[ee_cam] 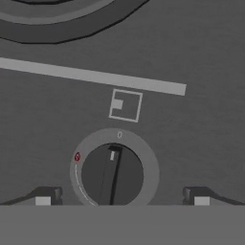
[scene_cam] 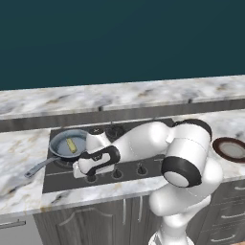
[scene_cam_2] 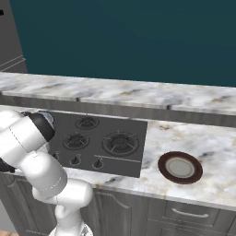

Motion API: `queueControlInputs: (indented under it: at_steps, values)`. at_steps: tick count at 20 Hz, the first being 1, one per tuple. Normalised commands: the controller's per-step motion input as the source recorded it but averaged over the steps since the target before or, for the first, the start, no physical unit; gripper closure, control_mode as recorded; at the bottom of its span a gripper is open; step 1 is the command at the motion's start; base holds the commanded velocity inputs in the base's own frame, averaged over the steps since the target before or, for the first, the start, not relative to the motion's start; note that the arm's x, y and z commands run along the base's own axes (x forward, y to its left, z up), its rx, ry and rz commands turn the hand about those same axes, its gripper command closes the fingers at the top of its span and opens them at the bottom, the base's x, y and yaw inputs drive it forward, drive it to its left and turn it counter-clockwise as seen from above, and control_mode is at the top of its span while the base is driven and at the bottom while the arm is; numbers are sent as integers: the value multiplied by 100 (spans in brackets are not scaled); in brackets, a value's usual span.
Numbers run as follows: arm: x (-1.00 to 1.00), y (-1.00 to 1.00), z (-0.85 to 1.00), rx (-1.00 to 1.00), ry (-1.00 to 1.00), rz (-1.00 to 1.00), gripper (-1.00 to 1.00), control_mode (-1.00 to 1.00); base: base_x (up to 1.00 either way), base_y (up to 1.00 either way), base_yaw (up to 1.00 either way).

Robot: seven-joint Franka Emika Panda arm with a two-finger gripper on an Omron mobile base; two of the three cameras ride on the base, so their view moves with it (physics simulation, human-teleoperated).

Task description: Pick up the butter stick and place it in the pan. Then turn on the burner for the pan.

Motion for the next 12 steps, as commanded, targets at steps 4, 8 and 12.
queueControlInputs:
  at_steps: [4, 8, 12]
  values:
    - [1, 1, -12, 0, 0, 0, -100, -100, 0, 0, 0]
    - [2, 3, -10, 0, 0, 0, -100, -100, 0, 0, 0]
    - [4, 8, -6, 0, 0, 0, -100, -100, 0, 0, 0]
